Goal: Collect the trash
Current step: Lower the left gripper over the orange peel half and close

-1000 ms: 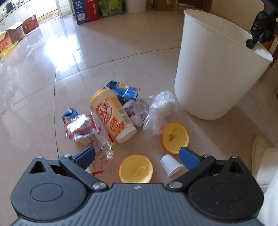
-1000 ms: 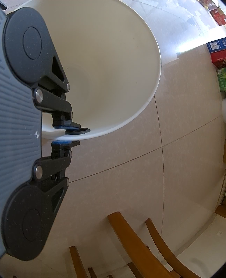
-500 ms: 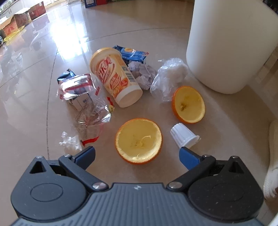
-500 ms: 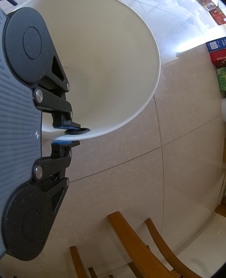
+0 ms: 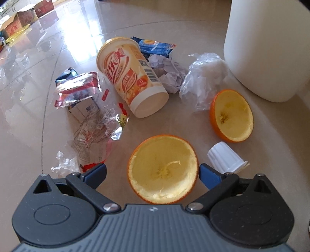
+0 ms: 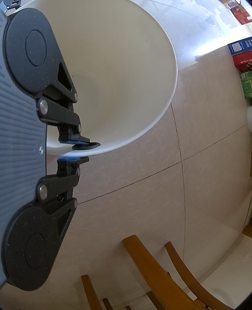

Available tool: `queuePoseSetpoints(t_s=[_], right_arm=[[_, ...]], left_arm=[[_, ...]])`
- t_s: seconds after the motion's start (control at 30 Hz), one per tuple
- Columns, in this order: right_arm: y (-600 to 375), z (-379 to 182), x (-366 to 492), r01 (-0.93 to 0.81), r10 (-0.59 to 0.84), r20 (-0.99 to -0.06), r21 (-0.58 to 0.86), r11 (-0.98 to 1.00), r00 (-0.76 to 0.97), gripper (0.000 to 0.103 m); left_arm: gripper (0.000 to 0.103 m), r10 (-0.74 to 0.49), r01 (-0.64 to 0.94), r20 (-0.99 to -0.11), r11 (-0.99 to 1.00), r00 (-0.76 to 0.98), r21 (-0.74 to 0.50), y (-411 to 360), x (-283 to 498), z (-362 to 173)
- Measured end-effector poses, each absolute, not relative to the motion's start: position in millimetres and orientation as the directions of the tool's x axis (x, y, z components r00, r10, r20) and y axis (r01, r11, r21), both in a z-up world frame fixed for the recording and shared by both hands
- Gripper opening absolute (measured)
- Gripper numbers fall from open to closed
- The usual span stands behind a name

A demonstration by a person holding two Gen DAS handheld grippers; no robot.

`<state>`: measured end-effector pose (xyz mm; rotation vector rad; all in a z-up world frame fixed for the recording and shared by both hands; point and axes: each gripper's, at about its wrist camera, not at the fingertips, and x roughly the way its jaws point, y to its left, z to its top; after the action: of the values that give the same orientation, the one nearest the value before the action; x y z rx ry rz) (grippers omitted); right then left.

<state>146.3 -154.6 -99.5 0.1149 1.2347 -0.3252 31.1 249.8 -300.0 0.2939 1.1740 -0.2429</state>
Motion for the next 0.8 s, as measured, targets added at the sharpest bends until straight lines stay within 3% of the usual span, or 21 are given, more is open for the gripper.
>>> queuePoseSetpoints(t_s=[0.27,0.8], right_arm=[[-166,-101,146,0.314,-0.152,-0.946,-0.057,0.948,0.287,0.014],[-160,-99,148,0.292,-0.165,-0.943,-0.077,0.953,0.289,0.014]], left_arm=[[0.078,-0.072,0.352,-0.939,0.934,0.338,0.055,245,38,-306],[0.073,-0.082,0.383,-0.946,0.923,0.312,0.046,247,34,-295]])
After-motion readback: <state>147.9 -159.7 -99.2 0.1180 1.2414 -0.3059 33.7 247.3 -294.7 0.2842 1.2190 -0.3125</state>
